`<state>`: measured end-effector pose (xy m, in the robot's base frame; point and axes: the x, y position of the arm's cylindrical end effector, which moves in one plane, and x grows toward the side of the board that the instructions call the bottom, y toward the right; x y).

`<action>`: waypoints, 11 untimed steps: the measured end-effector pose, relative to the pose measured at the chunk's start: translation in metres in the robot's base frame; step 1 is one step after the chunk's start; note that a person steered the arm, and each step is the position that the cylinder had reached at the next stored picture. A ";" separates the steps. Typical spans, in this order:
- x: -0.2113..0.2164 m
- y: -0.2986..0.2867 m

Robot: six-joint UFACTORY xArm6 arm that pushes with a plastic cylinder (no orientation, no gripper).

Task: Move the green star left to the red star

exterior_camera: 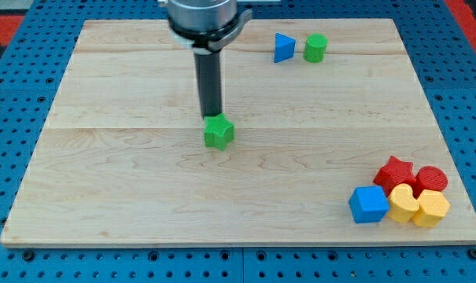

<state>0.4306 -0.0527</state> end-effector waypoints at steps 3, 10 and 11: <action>0.062 -0.030; 0.074 0.078; 0.085 0.115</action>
